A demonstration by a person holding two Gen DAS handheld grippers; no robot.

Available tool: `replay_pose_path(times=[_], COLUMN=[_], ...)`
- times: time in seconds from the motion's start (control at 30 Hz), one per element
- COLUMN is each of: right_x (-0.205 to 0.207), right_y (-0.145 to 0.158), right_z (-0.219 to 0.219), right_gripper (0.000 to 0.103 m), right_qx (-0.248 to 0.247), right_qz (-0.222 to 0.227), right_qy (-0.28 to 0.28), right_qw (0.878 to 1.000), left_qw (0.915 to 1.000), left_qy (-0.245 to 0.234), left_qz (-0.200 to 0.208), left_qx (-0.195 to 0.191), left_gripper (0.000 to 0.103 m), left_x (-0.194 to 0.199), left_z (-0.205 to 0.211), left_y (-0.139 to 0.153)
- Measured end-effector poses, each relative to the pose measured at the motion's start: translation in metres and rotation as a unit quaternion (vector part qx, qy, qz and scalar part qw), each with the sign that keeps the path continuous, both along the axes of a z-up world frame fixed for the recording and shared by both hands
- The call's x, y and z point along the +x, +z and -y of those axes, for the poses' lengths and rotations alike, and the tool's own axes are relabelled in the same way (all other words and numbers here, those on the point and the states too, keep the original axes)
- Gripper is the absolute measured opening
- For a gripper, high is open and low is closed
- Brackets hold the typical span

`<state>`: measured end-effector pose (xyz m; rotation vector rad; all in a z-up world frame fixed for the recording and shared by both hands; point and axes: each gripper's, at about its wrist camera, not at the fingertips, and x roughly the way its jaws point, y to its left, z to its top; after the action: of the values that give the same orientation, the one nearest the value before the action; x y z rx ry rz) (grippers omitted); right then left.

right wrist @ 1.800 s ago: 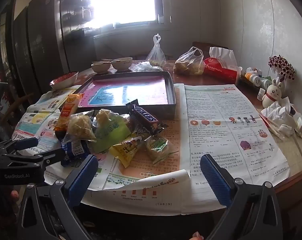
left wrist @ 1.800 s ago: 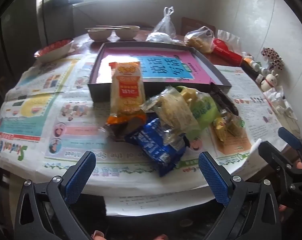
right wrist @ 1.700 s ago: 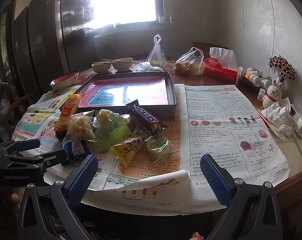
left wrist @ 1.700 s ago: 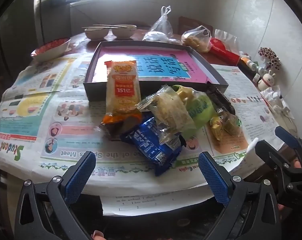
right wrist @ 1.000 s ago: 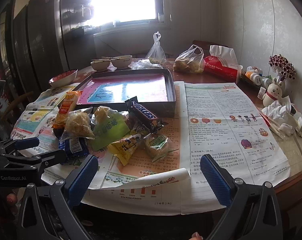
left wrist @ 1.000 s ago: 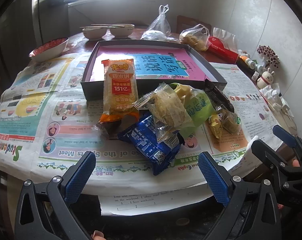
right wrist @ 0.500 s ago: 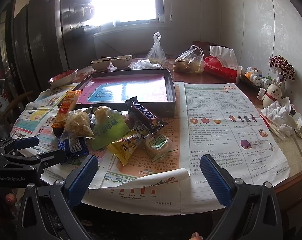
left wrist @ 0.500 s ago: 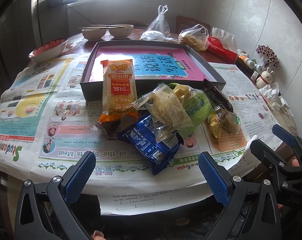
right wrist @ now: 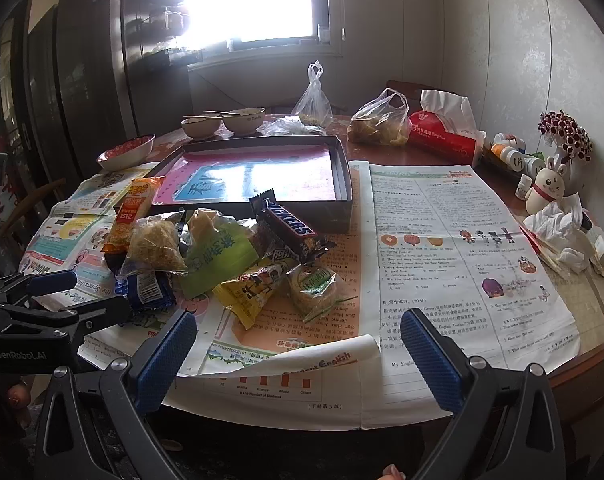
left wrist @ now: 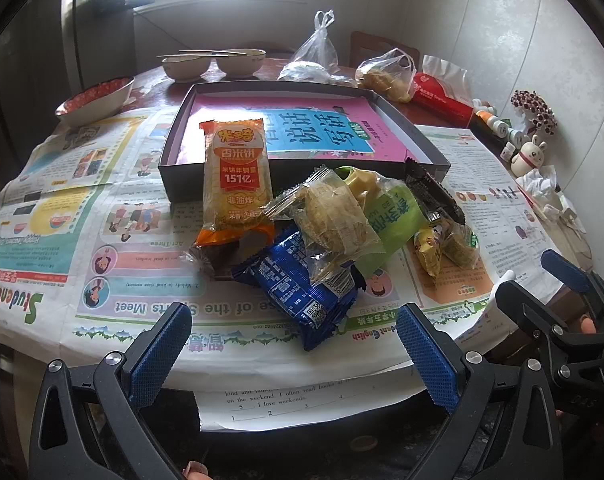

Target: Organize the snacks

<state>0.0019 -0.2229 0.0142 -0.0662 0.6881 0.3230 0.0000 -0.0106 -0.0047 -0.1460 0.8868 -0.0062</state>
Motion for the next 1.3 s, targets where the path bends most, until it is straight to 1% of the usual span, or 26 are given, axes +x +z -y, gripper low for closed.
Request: replay_pose_path(times=[0.47, 0.8, 1.0, 1.17, 1.3], right_x=[0.000, 0.003, 0.003, 0.010, 0.020], right_y=[0.000, 0.000, -0.001, -0.004, -0.009], right_z=[0.000, 0.000, 0.000, 0.004, 0.010], right_gripper=[0.103, 0.103, 0.103, 0.103, 0.103], right_qx=[0.000, 0.000, 0.001, 0.002, 0.005], right_qz=[-0.002, -0.004, -0.004, -0.009, -0.022], right_qy=[-0.001, -0.002, -0.002, -0.002, -0.004], right_qw=[1.000, 1.000, 1.000, 1.000, 1.000], left_qw=[1.0000, 0.9999, 0.9994, 0.9992, 0.9991], left_qy=[-0.001, -0.005, -0.014, -0.029, -0.038], left_qz=[-0.001, -0.006, -0.017, -0.023, -0.017], left_qx=[0.000, -0.015, -0.027, -0.018, 0.000], left_gripper=[0.102, 0.102, 0.102, 0.102, 0.102], left_x=[0.000, 0.005, 0.010, 0.016, 0.023], left_z=[0.005, 0.000, -0.005, -0.003, 0.002], left_y=[0.000, -0.002, -0.007, -0.011, -0.011])
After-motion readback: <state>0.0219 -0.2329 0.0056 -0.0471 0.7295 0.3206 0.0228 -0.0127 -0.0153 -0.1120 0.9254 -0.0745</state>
